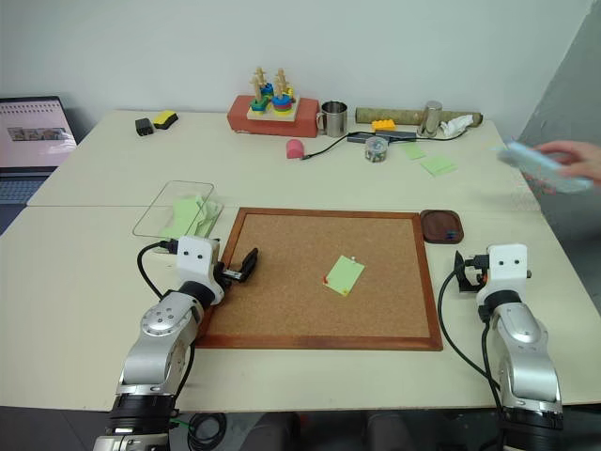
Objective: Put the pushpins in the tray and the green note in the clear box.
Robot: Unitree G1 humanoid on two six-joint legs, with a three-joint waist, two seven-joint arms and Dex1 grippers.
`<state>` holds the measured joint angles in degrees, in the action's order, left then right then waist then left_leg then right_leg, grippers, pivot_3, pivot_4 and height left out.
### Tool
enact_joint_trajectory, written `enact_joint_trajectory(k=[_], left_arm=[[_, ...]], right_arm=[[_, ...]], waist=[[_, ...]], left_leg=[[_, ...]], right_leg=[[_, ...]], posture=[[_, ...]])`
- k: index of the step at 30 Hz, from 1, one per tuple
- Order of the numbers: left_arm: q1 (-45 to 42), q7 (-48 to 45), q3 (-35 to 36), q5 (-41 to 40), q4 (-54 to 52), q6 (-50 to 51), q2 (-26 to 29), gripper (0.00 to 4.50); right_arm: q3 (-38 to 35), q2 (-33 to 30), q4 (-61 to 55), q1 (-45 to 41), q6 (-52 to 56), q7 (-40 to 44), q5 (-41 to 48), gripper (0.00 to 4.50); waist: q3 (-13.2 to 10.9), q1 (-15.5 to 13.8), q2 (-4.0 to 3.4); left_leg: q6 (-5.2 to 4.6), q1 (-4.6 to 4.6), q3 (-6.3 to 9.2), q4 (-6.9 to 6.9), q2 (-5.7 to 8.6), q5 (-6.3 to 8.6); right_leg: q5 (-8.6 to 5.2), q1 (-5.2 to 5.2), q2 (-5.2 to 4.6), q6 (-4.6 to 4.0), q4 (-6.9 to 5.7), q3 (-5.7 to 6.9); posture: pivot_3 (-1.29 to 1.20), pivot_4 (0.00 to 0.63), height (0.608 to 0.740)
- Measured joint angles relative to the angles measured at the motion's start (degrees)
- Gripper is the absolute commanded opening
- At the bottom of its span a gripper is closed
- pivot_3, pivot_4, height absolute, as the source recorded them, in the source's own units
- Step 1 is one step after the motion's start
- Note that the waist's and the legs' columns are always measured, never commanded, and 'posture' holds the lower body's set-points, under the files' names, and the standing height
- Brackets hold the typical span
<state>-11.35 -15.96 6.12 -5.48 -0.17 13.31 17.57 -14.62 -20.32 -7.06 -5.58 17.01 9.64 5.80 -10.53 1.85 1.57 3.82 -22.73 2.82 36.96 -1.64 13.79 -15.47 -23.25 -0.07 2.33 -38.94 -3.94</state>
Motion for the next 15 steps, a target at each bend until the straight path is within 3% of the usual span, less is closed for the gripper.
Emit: enact_joint_trajectory(k=[15], left_arm=[[0.0,-1.0,0.0,-1.0,0.0,0.1,0.1,4.28]], right_arm=[[0.0,0.0,0.0,0.4,0.0,0.0,0.0,4.5]], waist=[[0.0,0.0,0.0]], left_leg=[[0.0,0.0,0.0,0.0,0.0,0.0]], right_leg=[[0.0,0.0,0.0,-0.01,0.0,0.0]], posture=[[0.0,0.15,0.74]])
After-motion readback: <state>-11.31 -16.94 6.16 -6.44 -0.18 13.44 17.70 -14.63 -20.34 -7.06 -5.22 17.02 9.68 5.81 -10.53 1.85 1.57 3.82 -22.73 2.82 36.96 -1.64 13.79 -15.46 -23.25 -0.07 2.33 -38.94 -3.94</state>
